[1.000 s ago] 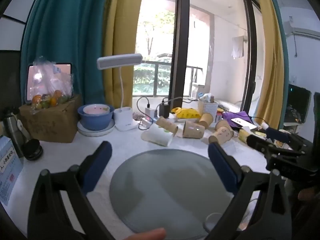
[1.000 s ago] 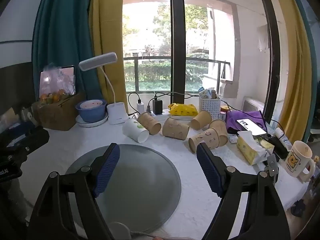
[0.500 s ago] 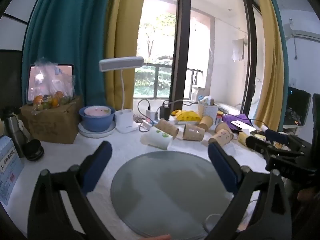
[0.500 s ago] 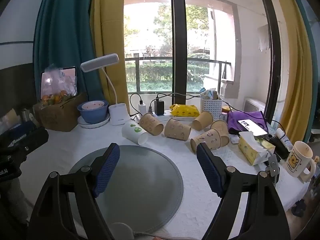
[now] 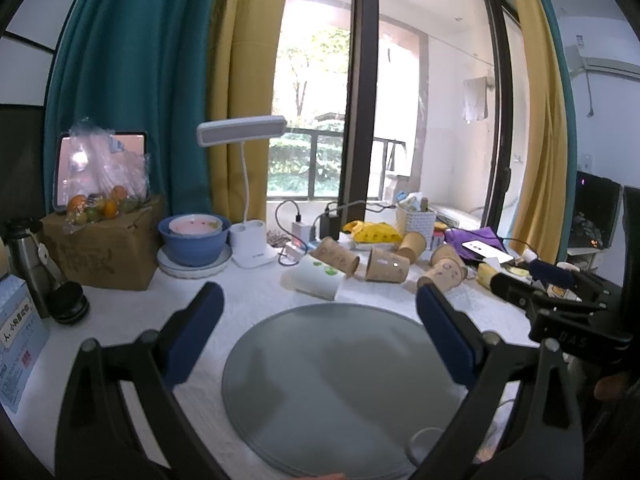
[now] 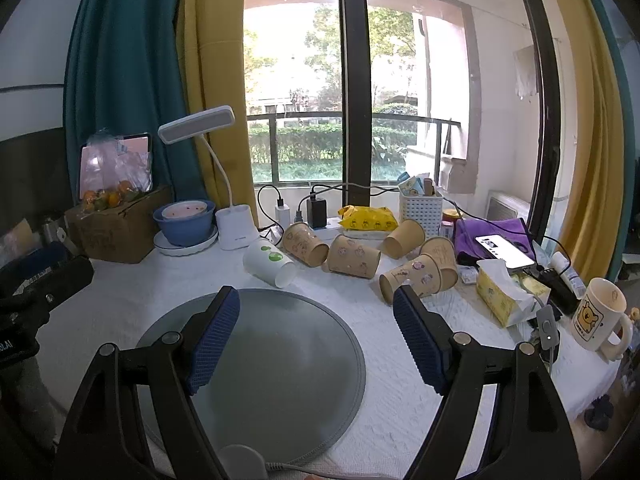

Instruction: Flip cup upright

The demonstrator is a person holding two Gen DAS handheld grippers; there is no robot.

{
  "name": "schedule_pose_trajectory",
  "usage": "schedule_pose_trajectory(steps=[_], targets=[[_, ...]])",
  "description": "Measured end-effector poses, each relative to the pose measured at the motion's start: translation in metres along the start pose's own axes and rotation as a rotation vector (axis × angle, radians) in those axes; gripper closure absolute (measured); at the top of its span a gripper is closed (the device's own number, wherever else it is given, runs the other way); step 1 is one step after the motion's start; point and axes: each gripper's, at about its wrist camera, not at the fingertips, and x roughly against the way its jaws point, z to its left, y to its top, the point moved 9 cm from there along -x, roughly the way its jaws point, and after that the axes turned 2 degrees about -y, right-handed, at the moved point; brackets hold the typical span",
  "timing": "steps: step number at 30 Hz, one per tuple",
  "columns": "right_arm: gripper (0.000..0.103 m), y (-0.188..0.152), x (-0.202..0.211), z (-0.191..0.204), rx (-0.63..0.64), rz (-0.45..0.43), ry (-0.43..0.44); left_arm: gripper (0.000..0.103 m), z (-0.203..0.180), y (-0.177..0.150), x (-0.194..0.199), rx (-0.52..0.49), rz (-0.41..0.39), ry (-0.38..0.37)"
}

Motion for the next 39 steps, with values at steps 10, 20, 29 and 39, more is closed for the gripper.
schedule_pose_trajectory(steps=[10, 20, 29, 39], targets=[[0.022, 0.0001, -0.0008, 0.0, -0.001, 0.001, 0.001, 0.005, -0.002, -0.0017, 0.0001, -0.001, -0.002, 0.001], [0.022, -0.0002, -0.0007, -0.0004, -0.002, 0.002, 0.001, 0.005, -0.0041, -0.003, 0.0001, -0.005, -0.002, 0.001], [0.022, -0.0003, -0.0011, -0.0012, -0.004, 0.003, 0.001, 0.005, -0.0072, -0.0041, 0.0006, -0.008, 0.002, 0.0], [0.022, -0.0001, -0.0009, -0.0028, -0.007, 0.002, 0.003, 0.005, -0.009, -0.0038, -0.0015, -0.01, 0.004, -0.002]])
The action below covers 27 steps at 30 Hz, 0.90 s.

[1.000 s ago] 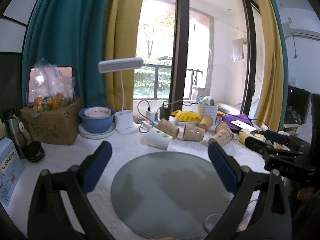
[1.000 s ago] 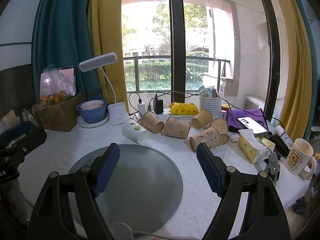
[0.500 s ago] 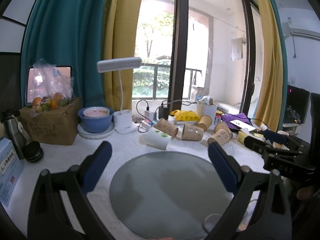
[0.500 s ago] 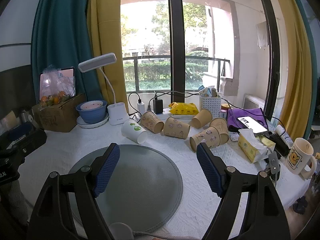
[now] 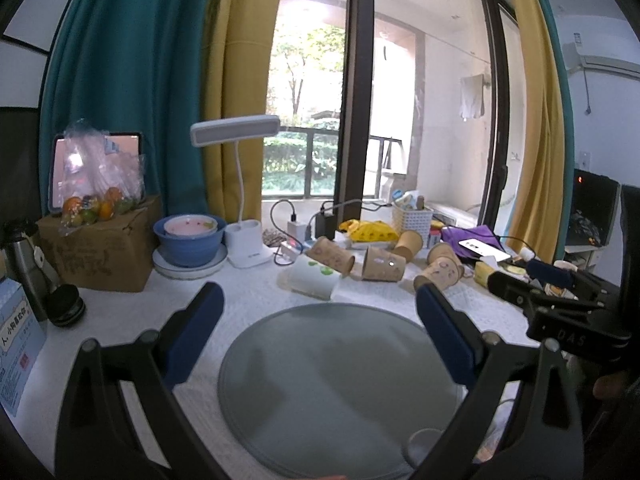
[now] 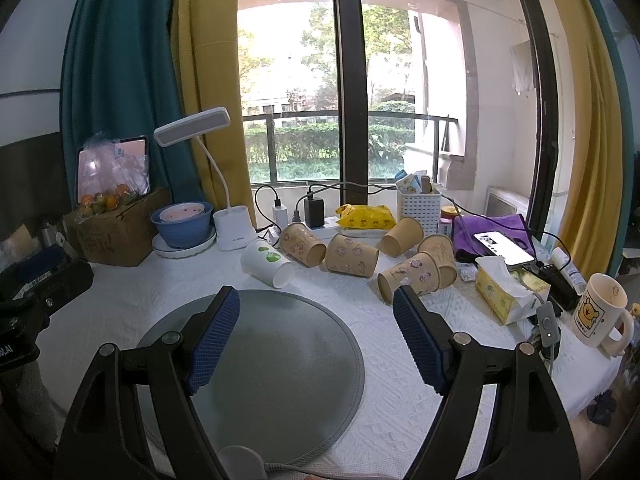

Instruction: Flip cup upright

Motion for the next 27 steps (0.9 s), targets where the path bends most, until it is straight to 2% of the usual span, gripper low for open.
schedule_pose_trajectory(steps=[27], targets=[[0.022, -0.0031, -0.0026, 0.0017, -0.005, 0.014, 0.0, 0.005, 0.0029, -0.0006, -0.0053, 0.004, 0.015, 0.003]])
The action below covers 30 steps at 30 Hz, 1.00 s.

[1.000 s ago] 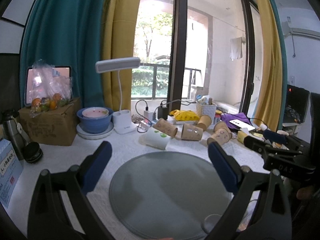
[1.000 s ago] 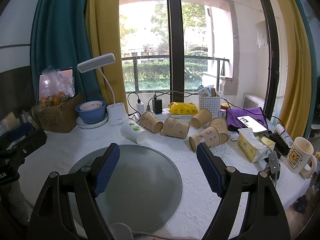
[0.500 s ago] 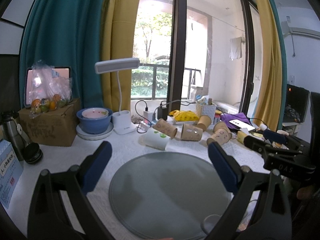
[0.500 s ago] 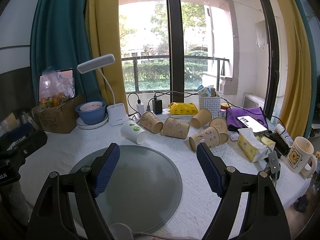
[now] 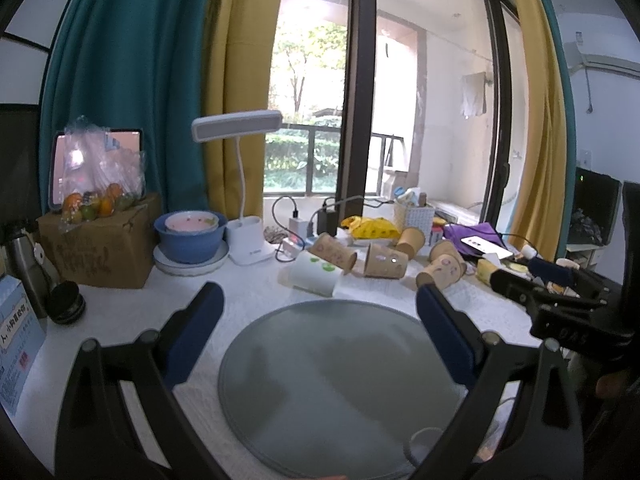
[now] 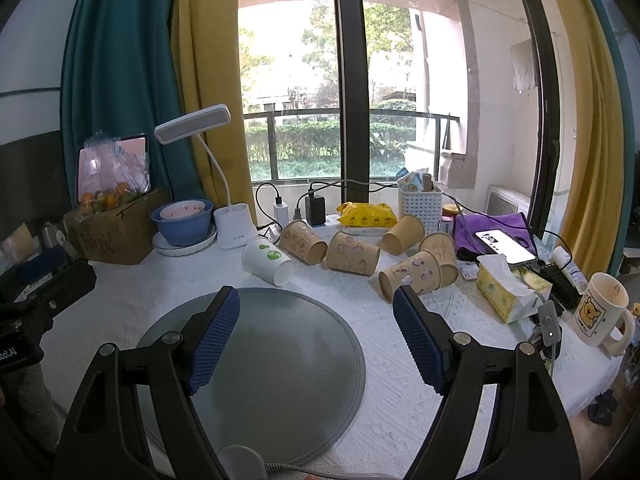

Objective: Flip cup upright
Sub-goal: 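Move the left tool toward the tan flowered paper cup lying on its side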

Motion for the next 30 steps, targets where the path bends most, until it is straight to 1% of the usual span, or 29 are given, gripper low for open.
schedule_pose_trajectory(steps=[4, 8, 13, 15, 17, 21, 23, 27, 30], targets=[[0.022, -0.005, -0.008, 0.0, -0.002, 0.019, 0.003, 0.005, 0.002, -0.005, -0.008, -0.007, 0.022, 0.003], [0.022, -0.012, -0.027, -0.006, -0.024, 0.067, 0.007, 0.005, 0.004, -0.012, -0.027, -0.023, 0.071, -0.001], [0.022, -0.023, -0.061, -0.021, -0.068, 0.148, 0.013, 0.005, 0.001, -0.024, -0.07, -0.07, 0.184, -0.026], [0.022, -0.025, -0.074, -0.027, -0.082, 0.174, 0.016, 0.005, -0.001, -0.027, -0.086, -0.089, 0.217, -0.039], [0.022, -0.027, -0.086, -0.032, -0.092, 0.192, 0.018, 0.005, -0.005, -0.032, -0.109, -0.122, 0.27, -0.059], [0.022, -0.029, -0.109, -0.042, -0.107, 0.223, 0.018, 0.005, -0.014, -0.036, -0.146, -0.187, 0.339, -0.089], [0.022, -0.03, -0.118, -0.05, -0.118, 0.236, 0.012, 0.005, -0.021, -0.035, -0.169, -0.231, 0.383, -0.126], [0.022, -0.035, -0.143, -0.071, -0.144, 0.272, -0.03, 0.005, -0.031, -0.031, -0.207, -0.3, 0.447, -0.181], [0.022, -0.04, -0.161, -0.088, -0.183, 0.304, -0.063, 0.005, -0.044, -0.03, -0.244, -0.386, 0.497, -0.215]])
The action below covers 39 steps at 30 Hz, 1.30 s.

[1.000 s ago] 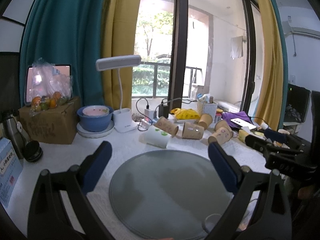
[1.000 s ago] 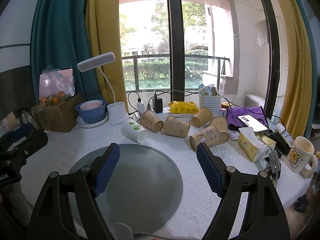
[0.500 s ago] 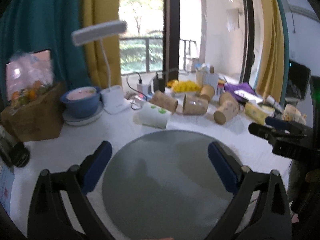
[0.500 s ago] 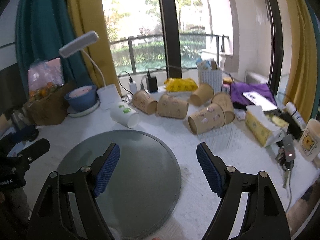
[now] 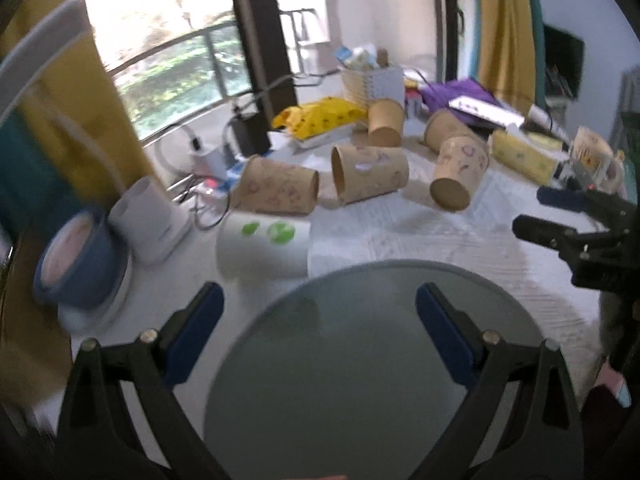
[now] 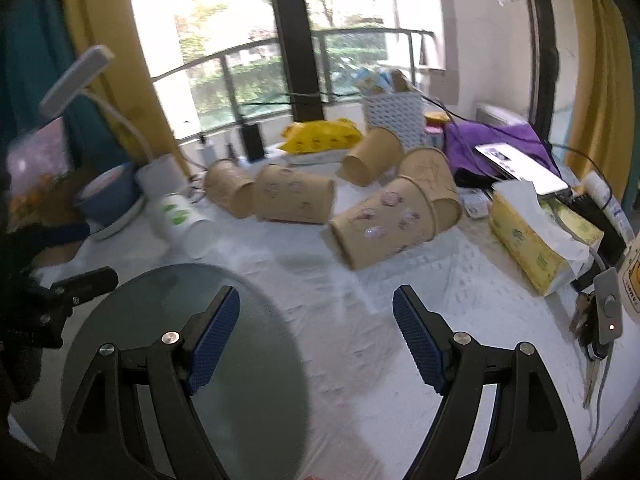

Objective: Flip cup upright
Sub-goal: 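Move the left tool toward the tan flowered paper cup lying on its side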

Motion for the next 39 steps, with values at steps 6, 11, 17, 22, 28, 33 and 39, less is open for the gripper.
schedule_pose_trajectory(steps=[6, 11, 17, 22, 28, 33, 39], targets=[[0.022, 0.01, -0.027, -0.019, -0.048, 0.035, -0.019, 0.005, -0.009, 0.031, -0.047, -0.167, 0.072, -0.035], [0.022, 0.013, -0.046, -0.033, -0.08, 0.073, -0.034, 0.005, -0.014, 0.061, -0.085, -0.298, 0.118, -0.027], [0.022, 0.012, -0.059, -0.049, -0.125, 0.096, -0.037, 0.005, -0.03, 0.084, -0.121, -0.481, 0.159, -0.048], [0.022, 0.012, -0.058, -0.05, -0.136, 0.097, -0.017, 0.005, -0.038, 0.098, -0.144, -0.638, 0.174, -0.055], [0.022, 0.013, -0.061, -0.051, -0.135, 0.097, -0.009, 0.006, -0.041, 0.1, -0.165, -0.678, 0.191, -0.11], [0.022, 0.013, -0.062, -0.055, -0.14, 0.101, -0.013, 0.006, -0.052, 0.09, -0.177, -0.716, 0.219, -0.133], [0.022, 0.011, -0.063, -0.057, -0.141, 0.109, -0.011, 0.013, -0.061, 0.095, -0.185, -0.733, 0.194, -0.136]])
